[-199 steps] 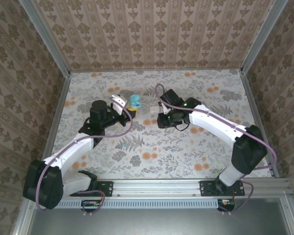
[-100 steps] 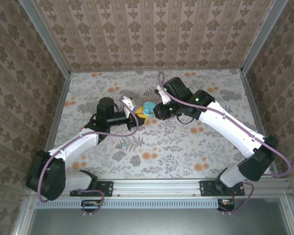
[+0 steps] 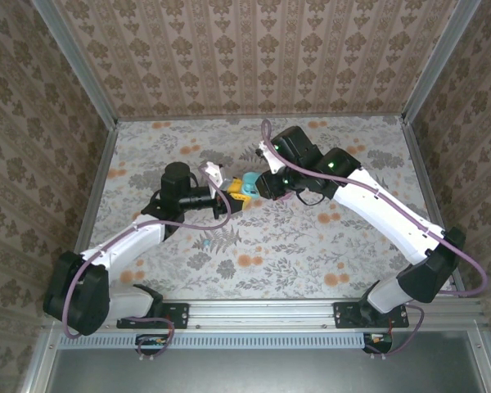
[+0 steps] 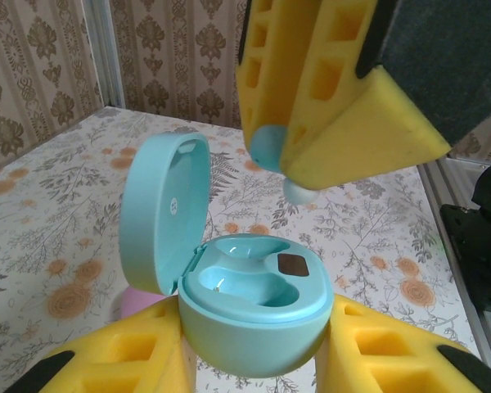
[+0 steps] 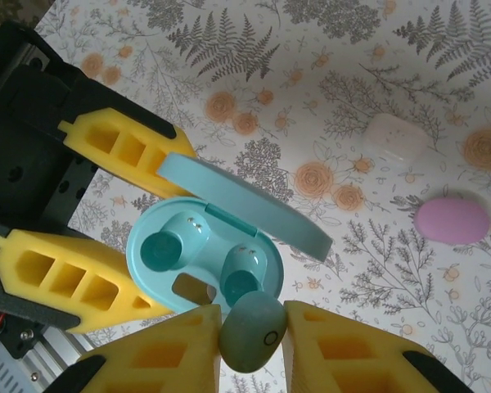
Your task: Insert the wireless bluetooth earbuds into the charging case
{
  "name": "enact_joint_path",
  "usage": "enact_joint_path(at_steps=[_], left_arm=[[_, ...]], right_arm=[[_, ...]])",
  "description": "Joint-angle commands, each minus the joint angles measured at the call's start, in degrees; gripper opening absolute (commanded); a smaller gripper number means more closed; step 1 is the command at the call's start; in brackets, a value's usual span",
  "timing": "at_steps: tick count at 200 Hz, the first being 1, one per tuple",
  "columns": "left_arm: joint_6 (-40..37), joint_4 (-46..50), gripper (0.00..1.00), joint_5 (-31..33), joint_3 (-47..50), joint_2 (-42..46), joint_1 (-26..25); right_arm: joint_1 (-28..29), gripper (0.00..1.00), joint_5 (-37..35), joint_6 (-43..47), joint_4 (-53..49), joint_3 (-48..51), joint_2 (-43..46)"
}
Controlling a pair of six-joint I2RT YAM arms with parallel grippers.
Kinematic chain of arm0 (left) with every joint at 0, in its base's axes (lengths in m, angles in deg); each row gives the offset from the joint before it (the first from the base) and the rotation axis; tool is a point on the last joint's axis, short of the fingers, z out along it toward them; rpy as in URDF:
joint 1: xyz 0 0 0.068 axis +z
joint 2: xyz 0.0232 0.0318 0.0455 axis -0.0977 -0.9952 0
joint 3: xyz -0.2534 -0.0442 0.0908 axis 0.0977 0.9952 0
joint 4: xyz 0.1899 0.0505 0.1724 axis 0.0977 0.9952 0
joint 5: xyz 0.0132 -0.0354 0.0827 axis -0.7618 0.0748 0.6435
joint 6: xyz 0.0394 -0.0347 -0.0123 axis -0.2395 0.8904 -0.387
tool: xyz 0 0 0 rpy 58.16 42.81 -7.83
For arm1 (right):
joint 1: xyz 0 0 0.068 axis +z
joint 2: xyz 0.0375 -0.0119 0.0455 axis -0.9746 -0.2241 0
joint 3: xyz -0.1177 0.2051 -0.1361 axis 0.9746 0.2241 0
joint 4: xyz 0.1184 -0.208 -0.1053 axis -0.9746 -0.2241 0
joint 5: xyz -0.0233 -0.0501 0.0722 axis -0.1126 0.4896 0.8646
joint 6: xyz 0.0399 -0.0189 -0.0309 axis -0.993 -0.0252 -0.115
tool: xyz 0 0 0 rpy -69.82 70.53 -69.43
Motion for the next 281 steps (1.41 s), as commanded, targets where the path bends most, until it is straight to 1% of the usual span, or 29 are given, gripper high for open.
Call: enact_joint_path(at_steps=[1,55,98,114,140,173,190,237,270,281], left_arm=[[0.7,-2.2,0.37,-2.4,-2.2,0.4,-0.4],[1.8,-3.8,0.37,-1.6,-2.0,0.6,-0.4],[2.0,-4.3,0.37,-1.8,-2.0,0.7,-0.6],[2.1,-4.2,0.37,-1.9,-2.1,0.8,-0.6],[2.1,-4.3,0.37,-1.7,-2.1,1.1,-0.6],[2.8,-5.7,0.37,-0.1,-1.7,1.6,-0.6],[2.9,-5.7,0.37,-0.3,-2.0,1.7,-0.6],[3.2,-6.1,0.37,-0.3,-1.9,1.8,-0.7],[3.6,-6.6,0.37,-0.3,-1.8,1.9,-0.7],[3.8,-6.9,0.37,-0.3,-1.8,1.9,-0.7]], right_arm=[[0.5,0.26,-2.3,2.0,-2.1,-2.0,-1.6],[1.2,0.26,-3.8,3.9,-3.1,-1.4,-2.4],[1.4,0.26,-3.1,5.0,-1.5,-0.7,-2.4],[1.4,0.26,-4.9,4.6,-1.1,-0.5,-2.6],[1.5,0.26,-5.0,4.7,0.3,0.3,-2.2],[1.5,0.29,-1.1,6.2,0.2,1.0,-2.0],[1.5,0.32,-0.6,6.3,-0.2,1.2,-2.0],[1.2,0.34,3.2,4.8,3.1,2.3,-0.1],[0.8,0.33,4.9,4.6,3.5,2.7,0.1],[0.5,0.35,4.8,4.6,3.7,3.0,0.1]])
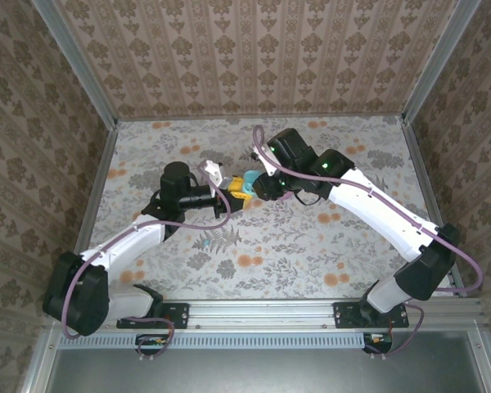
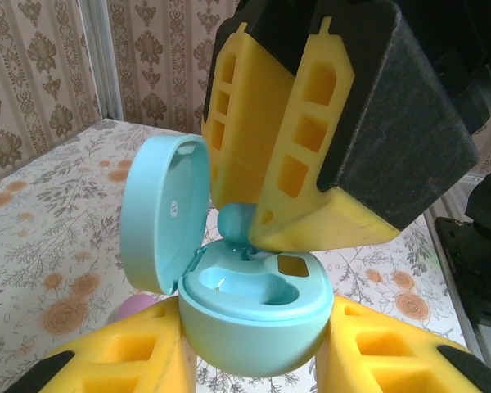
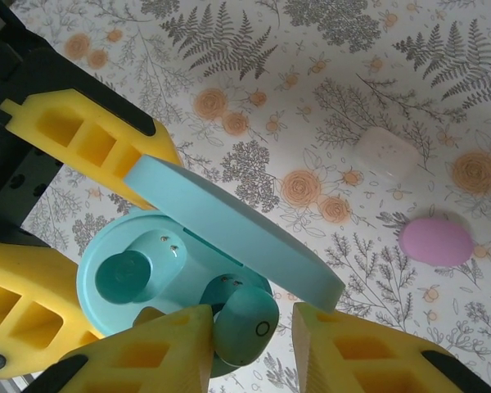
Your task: Insert the wireless bluetooth earbuds into the charging case
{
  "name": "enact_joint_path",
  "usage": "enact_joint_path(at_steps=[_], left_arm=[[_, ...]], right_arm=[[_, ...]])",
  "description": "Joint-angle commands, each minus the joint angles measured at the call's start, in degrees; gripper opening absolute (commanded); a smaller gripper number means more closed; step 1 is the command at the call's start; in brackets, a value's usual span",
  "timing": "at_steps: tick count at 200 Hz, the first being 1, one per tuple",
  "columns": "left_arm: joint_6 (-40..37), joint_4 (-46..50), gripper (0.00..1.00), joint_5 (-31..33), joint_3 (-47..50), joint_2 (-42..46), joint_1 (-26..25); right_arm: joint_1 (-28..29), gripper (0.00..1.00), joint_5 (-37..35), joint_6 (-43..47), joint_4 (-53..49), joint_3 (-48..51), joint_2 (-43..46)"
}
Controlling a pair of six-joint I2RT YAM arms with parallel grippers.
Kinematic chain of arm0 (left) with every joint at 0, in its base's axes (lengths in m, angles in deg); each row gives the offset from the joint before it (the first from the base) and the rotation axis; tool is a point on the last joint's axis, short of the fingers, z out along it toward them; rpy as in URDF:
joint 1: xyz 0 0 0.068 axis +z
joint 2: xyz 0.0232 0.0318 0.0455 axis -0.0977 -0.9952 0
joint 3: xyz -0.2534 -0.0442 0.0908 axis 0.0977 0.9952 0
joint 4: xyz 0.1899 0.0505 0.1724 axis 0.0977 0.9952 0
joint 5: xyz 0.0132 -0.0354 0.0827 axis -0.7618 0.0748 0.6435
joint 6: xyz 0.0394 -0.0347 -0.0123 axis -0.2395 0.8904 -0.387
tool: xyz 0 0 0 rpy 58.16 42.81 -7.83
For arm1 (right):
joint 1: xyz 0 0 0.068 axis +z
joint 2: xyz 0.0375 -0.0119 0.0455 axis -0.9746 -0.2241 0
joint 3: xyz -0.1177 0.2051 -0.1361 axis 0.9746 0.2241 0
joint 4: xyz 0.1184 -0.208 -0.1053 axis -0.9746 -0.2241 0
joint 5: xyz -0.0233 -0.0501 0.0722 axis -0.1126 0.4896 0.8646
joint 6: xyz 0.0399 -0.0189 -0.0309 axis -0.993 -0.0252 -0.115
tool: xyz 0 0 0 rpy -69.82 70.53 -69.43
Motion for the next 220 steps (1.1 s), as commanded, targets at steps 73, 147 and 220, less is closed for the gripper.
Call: enact_joint_path(at_steps=[73,147,220], left_arm=[[8.8,-14.4,0.37,-0.9,-1.5,0.7,-0.5],[10.6,-16.6,0.37,-1.0,-2.0,0.9,-1.2],[10.4,-16.2,0.37,-0.4,-2.2,0.8,-1.3]], right_arm=[[-1.0,0.33,12.5,2.2,2.0,0.2,3.4],[-1.8,0.37,14.2,7.8,2.7,1.1,5.8],[-2.8,0.40,14.8,4.5,1.7,1.1,6.3]])
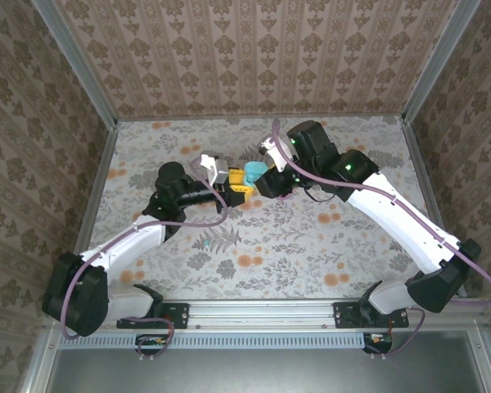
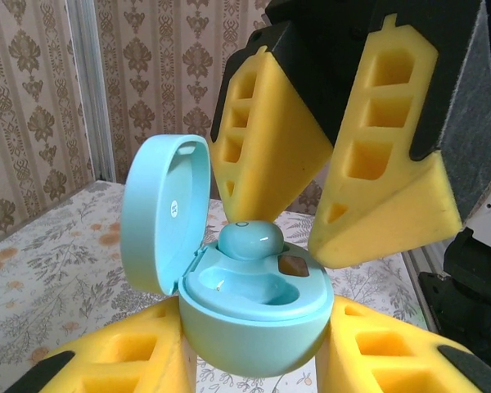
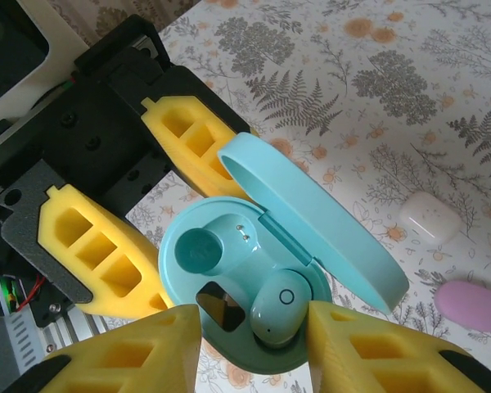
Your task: Insert the wireless bluetooth earbuds into the charging case
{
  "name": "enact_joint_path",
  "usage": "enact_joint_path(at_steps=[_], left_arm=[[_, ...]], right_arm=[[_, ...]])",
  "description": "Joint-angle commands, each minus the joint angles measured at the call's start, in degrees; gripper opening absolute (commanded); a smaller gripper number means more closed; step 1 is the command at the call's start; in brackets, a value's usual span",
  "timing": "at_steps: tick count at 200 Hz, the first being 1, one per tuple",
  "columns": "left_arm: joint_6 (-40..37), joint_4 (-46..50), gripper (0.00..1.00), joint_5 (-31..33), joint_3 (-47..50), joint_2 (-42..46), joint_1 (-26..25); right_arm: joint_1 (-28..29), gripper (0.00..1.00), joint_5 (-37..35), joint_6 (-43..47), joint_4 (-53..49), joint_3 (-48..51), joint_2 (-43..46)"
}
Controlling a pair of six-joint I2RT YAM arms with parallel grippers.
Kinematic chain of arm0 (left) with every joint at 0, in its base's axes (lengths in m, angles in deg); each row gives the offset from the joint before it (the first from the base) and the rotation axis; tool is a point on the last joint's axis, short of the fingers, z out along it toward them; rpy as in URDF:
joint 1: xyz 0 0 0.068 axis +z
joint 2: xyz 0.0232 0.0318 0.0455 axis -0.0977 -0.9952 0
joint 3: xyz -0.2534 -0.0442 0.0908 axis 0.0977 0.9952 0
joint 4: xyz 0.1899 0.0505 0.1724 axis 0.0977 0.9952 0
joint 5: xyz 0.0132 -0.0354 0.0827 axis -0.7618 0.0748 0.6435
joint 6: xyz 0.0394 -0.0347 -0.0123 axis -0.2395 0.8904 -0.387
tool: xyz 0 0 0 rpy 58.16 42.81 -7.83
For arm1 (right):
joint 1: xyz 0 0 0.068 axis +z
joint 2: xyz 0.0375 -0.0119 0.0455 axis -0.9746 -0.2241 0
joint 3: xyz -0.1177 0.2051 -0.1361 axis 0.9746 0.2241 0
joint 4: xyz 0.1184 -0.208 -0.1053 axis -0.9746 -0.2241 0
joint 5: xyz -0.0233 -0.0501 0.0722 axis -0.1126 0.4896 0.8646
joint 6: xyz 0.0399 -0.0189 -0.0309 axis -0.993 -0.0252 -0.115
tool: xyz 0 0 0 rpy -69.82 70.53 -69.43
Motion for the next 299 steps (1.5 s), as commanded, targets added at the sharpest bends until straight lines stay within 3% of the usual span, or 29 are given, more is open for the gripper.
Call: enact_joint_path(at_steps=[1,29,153,191,207,242,269,299], left_arm=[[1.0,-3.3,0.37,0.9,-2.2,0.8,-0.5],[0.8,-3.2,0.37,1.2,-2.1,1.0,-0.5],[0.1,-3.0,0.36,2.5,-1.9,1.7,-0.5],[-3.0,1.6,0.36,12.3,-0.5,4.8,0.2],[-3.4,2.8,0.36,13.3,0.6,6.7,1.9],[-4.4,5.0,0.36,16.9,3.3,13.3,6.8],[-7.5,11.9,0.36,20.4,4.1,20.2,8.9],[-8.6,16.8,0.36,23.1,5.3,27.0,10.5]], right_arm=[[0.3,0.40,2.8,-1.5,-1.3,0.4,0.3],[-1.3,0.39,1.0,-5.4,0.5,0.9,1.3],[-4.1,0.41,5.4,-12.6,6.6,3.5,5.6],[-6.4,0.41,-1.9,-23.5,13.8,10.9,9.7],[-7.5,0.41,-4.4,-30.8,18.4,16.4,10.5],[-6.5,0.35,1.2,-35.3,19.6,20.2,2.9],[-4.0,0.34,4.4,-36.6,22.1,20.6,-5.4],[0.4,0.32,6.3,-35.4,20.1,15.6,-16.2]])
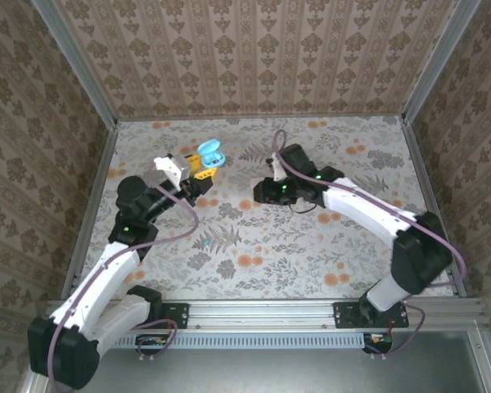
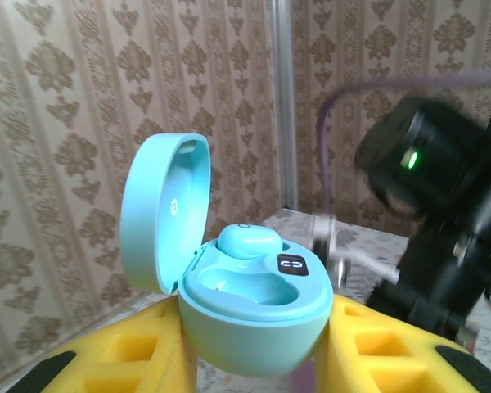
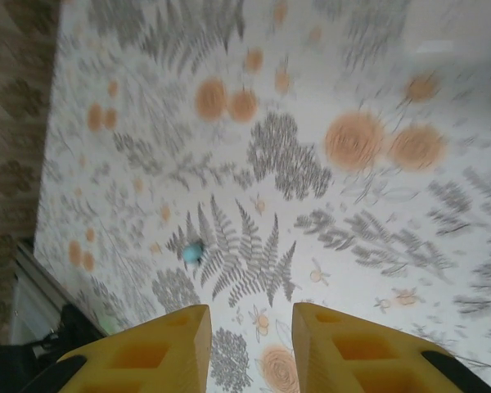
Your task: Insert the wireless bluetooth earbuds into the charging case
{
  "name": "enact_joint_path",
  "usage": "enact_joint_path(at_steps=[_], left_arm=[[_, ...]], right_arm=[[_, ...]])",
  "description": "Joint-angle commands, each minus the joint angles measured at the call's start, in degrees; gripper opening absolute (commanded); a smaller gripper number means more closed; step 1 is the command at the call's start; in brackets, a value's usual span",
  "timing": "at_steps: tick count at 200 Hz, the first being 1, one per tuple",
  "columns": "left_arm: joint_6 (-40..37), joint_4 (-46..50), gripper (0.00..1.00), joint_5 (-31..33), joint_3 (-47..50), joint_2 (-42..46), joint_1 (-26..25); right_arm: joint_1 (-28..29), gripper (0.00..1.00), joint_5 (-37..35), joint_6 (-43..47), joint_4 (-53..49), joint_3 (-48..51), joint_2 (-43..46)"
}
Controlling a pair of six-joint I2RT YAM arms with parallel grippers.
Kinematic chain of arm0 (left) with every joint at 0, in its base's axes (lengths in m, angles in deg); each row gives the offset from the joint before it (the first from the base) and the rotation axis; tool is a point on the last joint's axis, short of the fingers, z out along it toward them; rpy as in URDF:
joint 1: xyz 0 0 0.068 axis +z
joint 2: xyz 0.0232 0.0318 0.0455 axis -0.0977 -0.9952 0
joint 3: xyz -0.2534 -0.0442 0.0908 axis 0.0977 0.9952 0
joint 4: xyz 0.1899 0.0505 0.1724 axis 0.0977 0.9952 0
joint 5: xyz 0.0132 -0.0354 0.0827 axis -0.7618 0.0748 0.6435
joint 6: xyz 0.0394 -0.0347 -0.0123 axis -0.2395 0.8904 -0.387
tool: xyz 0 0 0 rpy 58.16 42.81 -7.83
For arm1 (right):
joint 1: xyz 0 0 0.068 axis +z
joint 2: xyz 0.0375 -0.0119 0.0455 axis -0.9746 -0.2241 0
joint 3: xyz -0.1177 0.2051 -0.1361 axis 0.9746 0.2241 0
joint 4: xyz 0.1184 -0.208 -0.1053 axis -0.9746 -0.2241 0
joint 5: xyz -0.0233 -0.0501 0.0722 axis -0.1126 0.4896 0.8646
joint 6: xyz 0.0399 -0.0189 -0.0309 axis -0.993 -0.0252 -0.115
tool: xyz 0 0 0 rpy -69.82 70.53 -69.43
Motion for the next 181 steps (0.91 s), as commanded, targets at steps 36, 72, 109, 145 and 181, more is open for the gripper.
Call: enact_joint_path(at_steps=[36,72,109,145,181], left_arm=[[-3.8,10.9,0.36,7.1,2.1,13.0,1.0],[-5.5,18.4,0.37,8.2,1.4,19.3,1.1],[-6.4,20.2,0.37,9.4,1.5,22.4,1.1],[-7.0,20.7,0.37,9.1,0.8,23.0,1.1],[-7.1,21.1,0.37,8.9,0.6,23.2,1.1]], right_arm=[[8.0,0.32,5.2,-1.0,0.6,-9.5,-15.8],[11.4,0.32,6.9,0.8,-1.4,-16.7,-23.8],[14.1,0.32,6.0,3.2,-9.1,-26.8,-32.0],[15.9,0.30,7.2,3.8,-10.4,-29.7,-35.9],[16.9,0.31,4.9,2.0,-14.5,-33.1,-39.0]])
